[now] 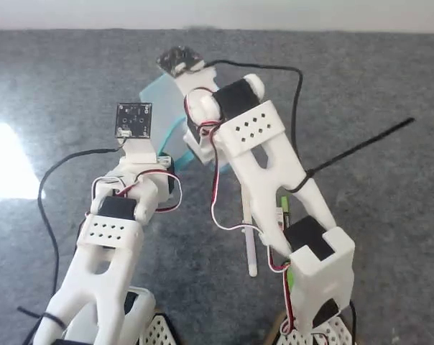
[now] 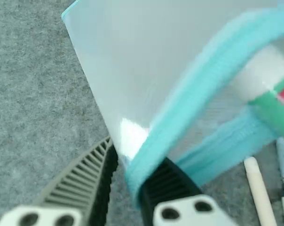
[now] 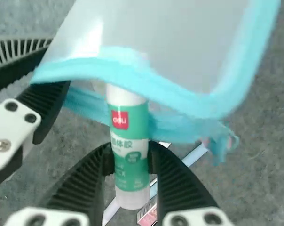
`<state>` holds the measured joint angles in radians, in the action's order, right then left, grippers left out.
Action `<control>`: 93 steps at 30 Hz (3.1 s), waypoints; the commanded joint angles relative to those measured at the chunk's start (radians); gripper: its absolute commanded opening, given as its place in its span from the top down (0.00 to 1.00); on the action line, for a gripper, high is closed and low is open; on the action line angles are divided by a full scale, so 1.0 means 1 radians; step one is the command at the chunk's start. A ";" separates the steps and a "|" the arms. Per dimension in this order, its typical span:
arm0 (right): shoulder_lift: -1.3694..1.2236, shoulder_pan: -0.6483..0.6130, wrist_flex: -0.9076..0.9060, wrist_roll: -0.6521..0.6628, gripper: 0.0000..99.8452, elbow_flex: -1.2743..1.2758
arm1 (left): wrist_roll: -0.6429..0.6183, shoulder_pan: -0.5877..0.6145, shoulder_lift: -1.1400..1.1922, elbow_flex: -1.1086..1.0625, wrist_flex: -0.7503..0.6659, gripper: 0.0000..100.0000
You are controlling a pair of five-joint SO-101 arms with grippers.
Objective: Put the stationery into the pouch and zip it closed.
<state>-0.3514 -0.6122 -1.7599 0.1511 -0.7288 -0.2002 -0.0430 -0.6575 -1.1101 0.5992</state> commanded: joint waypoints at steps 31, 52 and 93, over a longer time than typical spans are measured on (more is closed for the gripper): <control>0.031 -0.070 0.294 0.081 0.78 -0.121 | 0.018 0.000 -0.009 0.071 0.101 0.99; 0.650 0.140 0.093 0.101 0.78 0.632 | 0.017 0.147 -0.008 0.170 0.235 0.99; 0.746 0.318 0.682 0.100 0.78 1.628 | 0.018 0.144 -0.006 0.120 0.169 0.99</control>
<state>0.3974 -0.2762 -1.0894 0.2662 0.9620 -0.1849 0.0997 -0.6575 -0.9920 0.7848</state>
